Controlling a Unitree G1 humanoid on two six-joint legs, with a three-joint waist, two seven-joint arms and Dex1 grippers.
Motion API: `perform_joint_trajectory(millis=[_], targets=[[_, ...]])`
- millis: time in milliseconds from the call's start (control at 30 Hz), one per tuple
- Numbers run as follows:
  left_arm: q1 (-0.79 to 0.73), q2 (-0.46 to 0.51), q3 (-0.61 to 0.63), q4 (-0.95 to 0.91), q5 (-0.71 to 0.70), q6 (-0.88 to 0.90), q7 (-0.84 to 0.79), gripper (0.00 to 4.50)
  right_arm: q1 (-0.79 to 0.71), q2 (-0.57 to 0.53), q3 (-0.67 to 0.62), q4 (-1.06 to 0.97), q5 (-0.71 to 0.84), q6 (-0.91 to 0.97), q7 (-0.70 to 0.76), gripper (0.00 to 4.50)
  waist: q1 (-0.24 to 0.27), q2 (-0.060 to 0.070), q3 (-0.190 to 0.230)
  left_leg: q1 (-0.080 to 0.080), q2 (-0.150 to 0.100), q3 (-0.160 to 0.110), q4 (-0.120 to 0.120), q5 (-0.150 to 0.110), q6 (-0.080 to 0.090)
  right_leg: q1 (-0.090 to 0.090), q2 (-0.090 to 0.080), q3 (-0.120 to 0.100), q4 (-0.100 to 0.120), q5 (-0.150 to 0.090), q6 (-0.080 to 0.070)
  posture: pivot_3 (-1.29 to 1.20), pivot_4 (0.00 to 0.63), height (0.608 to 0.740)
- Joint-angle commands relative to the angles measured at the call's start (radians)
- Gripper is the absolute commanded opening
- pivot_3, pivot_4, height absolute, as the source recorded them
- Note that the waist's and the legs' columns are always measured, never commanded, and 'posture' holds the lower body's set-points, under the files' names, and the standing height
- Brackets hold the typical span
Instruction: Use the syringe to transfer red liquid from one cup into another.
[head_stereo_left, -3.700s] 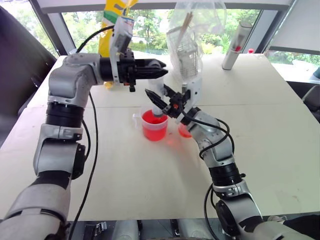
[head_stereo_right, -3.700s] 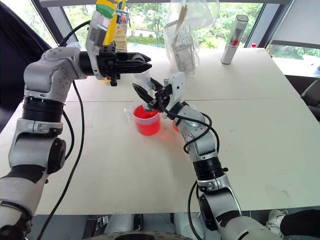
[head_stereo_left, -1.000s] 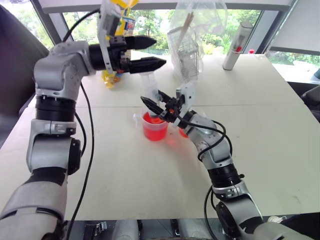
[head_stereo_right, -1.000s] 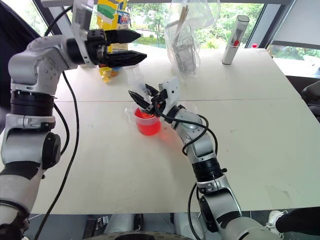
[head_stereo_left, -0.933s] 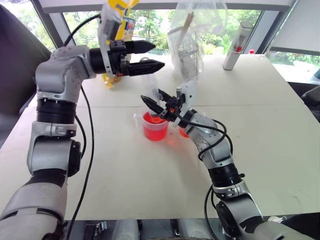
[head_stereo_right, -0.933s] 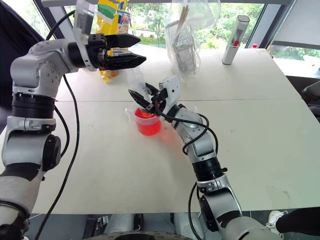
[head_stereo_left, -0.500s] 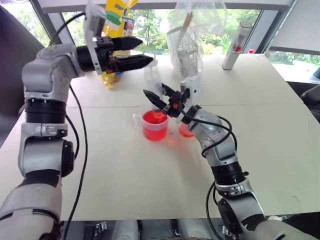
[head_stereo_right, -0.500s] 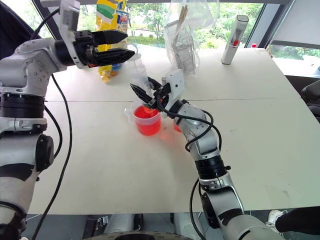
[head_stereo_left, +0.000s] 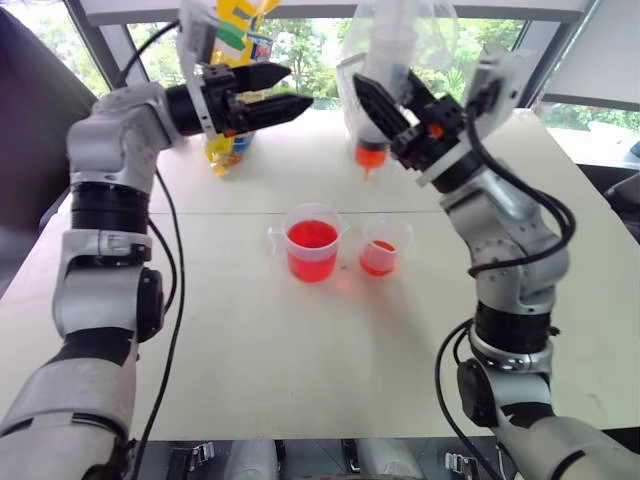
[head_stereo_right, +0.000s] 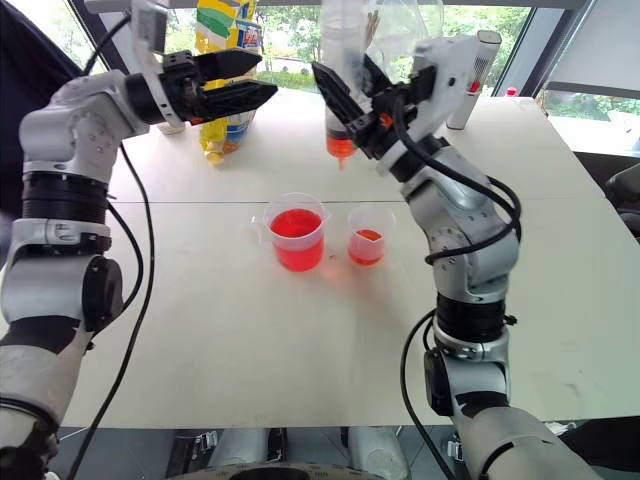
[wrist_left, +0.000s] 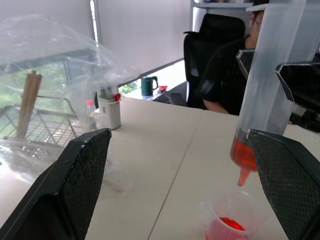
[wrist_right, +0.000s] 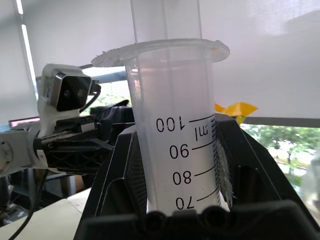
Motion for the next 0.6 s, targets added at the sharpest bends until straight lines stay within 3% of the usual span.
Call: perform_joint_trajectory(millis=[33,233,600], targets=[[-0.067,-0.037,-0.002,0.026,0.012,-0.052,-0.018,4.46,0.102,-0.017,-0.033,-0.067,0.009,-0.018,-0.015,1.42,0.001,0.000,0.000,0.000,0.000,0.000,0.000,0.000,0.000,0.000,0.000,0.000,0.000,0.000,0.000,0.00,0.150,0.739],[-0.134,-0.117,0.001,0.085,0.017,-0.082,-0.031,4.46,0.249,0.024,-0.006,-0.045,-0.021,-0.126,-0.017,1.42,-0.004,0.000,0.000,0.000,0.000,0.000,0.000,0.000,0.000,0.000,0.002,0.001,-0.001,0.000,0.000,0.00,0.150,0.739],[-0.238,-0.250,0.007,0.161,0.010,-0.100,-0.062,4.46,0.311,0.017,0.039,-0.018,-0.084,-0.206,-0.011,1.42,-0.001,0.000,0.000,0.000,0.000,-0.001,0.000,0.000,0.000,0.000,0.004,0.001,-0.001,0.000,0.000,0.00,0.150,0.739]])
